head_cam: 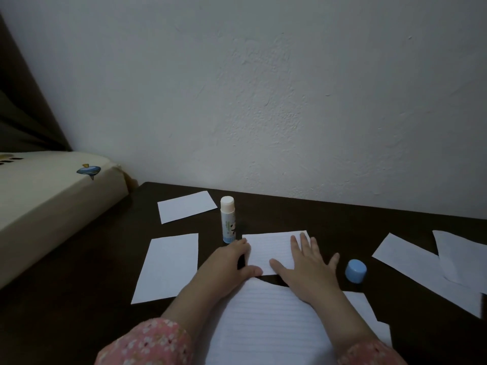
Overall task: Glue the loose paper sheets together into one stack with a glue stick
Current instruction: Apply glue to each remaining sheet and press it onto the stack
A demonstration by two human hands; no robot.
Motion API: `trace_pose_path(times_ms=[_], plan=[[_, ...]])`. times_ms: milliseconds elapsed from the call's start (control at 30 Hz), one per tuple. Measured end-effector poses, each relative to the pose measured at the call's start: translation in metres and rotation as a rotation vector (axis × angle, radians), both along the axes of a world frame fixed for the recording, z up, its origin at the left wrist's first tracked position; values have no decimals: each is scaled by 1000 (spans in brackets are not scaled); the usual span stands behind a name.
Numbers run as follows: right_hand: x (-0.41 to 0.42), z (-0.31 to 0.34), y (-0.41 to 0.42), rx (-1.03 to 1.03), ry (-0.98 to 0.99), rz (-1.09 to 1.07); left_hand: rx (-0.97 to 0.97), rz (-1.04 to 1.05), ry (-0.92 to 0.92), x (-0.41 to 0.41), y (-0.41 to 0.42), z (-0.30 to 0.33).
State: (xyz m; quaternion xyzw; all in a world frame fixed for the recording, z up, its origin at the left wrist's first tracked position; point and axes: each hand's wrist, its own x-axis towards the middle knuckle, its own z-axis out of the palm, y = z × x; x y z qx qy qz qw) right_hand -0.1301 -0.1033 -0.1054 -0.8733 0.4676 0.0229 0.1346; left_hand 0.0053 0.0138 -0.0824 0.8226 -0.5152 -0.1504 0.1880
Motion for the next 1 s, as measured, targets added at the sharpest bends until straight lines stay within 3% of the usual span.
trace_pose_path(times_ms=[100, 200, 267, 400, 600, 800, 1000], plan=[[-1, -2, 1, -11, 22, 0, -246, 172, 172, 1, 7, -3], [-1, 1, 0, 6, -19, -30, -536, 470, 254, 4, 6, 1], [1, 4, 0, -60, -123, -60, -584, 553, 261, 9, 0, 0], [3, 8, 1, -202, -265, -79, -543, 518, 316, 20, -15, -6], [3, 2, -8, -148, -64, -66, -454, 441, 312, 29, -28, -5], [5, 7, -6, -136, -107, -82, -274, 503, 305, 46, -13, 16], [7, 23, 2, -117, -323, -99, 99, 594, 8, 63, 32, 22]])
